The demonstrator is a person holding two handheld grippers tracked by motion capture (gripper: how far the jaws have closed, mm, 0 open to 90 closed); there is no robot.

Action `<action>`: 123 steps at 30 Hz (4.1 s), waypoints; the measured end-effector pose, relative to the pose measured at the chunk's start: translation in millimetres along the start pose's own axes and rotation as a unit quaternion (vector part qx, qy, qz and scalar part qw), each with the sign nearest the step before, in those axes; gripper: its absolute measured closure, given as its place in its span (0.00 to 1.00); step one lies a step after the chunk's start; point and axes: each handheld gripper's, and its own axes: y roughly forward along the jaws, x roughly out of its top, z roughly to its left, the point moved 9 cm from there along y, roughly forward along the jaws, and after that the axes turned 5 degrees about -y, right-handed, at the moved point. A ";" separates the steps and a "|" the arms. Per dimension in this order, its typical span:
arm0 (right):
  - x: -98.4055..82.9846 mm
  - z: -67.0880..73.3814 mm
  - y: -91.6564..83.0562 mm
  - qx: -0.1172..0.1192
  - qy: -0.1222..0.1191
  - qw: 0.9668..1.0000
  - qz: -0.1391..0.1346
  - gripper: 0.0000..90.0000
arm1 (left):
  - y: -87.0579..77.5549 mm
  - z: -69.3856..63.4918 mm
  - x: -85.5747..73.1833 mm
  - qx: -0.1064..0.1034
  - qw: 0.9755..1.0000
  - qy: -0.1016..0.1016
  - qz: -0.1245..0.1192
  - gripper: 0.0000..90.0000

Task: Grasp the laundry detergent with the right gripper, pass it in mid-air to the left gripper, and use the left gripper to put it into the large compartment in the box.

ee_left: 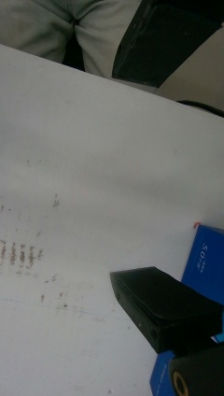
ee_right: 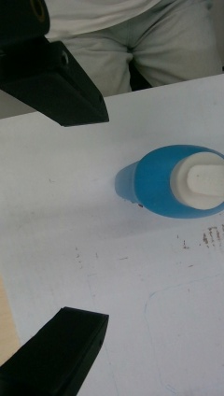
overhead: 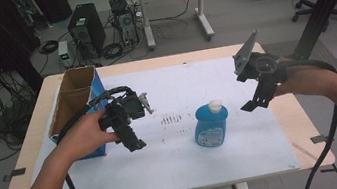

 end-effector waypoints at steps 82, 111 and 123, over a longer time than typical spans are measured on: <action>-33.0 22.9 98.5 0.000 0.056 0.959 -0.277 0.05 | 9.2 2.1 5.5 -0.001 1.000 -0.007 0.000 0.06; -21.5 27.3 128.2 -0.016 0.074 0.933 -0.351 0.05 | 10.2 2.1 4.3 -0.004 1.000 -0.011 -0.001 0.06; -12.4 26.6 136.7 -0.019 0.076 0.929 -0.362 0.06 | 11.4 2.0 4.4 -0.004 1.000 -0.010 0.001 0.06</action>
